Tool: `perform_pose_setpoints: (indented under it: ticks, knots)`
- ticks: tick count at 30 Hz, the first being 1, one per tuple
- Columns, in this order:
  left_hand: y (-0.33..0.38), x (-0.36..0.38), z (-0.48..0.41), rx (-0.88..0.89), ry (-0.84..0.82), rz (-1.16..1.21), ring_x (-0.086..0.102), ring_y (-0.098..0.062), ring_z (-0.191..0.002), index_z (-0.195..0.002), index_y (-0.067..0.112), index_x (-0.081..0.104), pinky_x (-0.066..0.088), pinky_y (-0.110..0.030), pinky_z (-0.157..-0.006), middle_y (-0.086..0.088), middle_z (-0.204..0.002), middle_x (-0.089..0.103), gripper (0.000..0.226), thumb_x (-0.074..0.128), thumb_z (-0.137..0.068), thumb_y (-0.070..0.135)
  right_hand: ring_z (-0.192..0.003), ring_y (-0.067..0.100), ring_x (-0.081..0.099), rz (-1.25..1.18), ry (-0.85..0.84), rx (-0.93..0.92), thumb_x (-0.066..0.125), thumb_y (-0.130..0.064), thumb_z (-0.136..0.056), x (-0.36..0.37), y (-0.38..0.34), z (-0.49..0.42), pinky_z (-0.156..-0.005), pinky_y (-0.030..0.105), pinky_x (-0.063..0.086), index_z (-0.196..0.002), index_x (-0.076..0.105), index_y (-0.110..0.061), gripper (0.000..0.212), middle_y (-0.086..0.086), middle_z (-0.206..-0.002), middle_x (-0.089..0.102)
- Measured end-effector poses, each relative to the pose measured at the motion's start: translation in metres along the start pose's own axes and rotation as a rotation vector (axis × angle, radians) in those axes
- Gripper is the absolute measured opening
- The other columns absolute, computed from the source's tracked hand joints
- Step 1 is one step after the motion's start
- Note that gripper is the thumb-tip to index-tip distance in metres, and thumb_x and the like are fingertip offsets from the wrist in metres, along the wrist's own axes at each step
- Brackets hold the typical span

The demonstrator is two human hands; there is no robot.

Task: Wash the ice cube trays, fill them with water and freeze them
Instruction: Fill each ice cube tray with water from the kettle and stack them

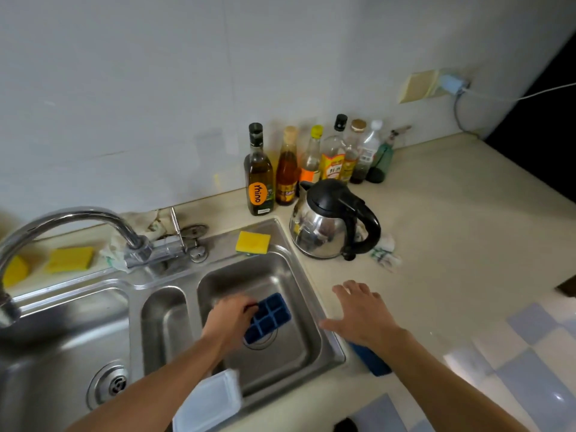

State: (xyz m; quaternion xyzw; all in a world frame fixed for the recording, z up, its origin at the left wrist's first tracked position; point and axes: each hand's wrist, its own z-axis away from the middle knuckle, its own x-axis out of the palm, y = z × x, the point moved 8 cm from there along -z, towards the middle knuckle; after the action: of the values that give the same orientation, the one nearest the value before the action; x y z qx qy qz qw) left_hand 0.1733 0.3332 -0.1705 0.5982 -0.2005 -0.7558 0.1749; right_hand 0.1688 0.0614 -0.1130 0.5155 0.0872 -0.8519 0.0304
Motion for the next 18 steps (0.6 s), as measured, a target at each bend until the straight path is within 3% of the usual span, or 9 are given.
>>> perform_pose_setpoints:
  ticks: [4,8,14,18]
  knots:
    - [-0.013,0.02,-0.011,-0.197,-0.051,0.042,0.068,-0.017,-0.087,-0.1,0.029,0.077,0.056,-0.034,-0.078,0.003,-0.094,0.073,0.017,0.06,-0.098,0.027,-0.12,0.031,0.048,0.101,-0.082,0.009,0.058,-0.058,-0.089,0.025,0.022,0.003,-0.089,0.041,0.046,-0.136,0.045,-0.02,0.061,0.009,-0.138,0.041]
    - [-0.017,0.039,-0.007,-0.317,-0.1,0.002,0.069,-0.018,-0.084,-0.102,0.028,0.076,0.059,-0.037,-0.078,0.001,-0.093,0.074,0.019,0.057,-0.099,0.028,-0.111,0.029,0.051,0.074,-0.096,0.001,0.055,-0.041,-0.096,0.031,0.044,0.004,-0.077,0.035,0.042,-0.126,0.048,-0.016,0.04,0.01,-0.13,0.042]
    - [-0.016,0.06,-0.007,-0.397,-0.114,-0.017,0.068,-0.015,-0.074,-0.098,0.029,0.076,0.057,-0.031,-0.066,0.003,-0.084,0.072,0.021,0.055,-0.098,0.024,-0.115,0.03,0.05,0.125,-0.071,0.074,0.053,-0.044,-0.096,0.007,0.096,-0.007,-0.08,0.037,0.042,-0.125,0.051,-0.016,0.04,0.009,-0.129,0.045]
    - [-0.026,0.068,-0.012,-0.42,-0.121,-0.003,0.068,-0.017,-0.075,-0.097,0.026,0.076,0.06,-0.036,-0.071,-0.001,-0.088,0.073,0.019,0.056,-0.098,0.024,-0.138,0.036,0.036,0.208,0.054,-0.002,0.048,-0.056,-0.097,-0.008,0.071,-0.016,-0.106,0.048,0.038,-0.135,0.049,-0.016,0.055,0.012,-0.146,0.04]
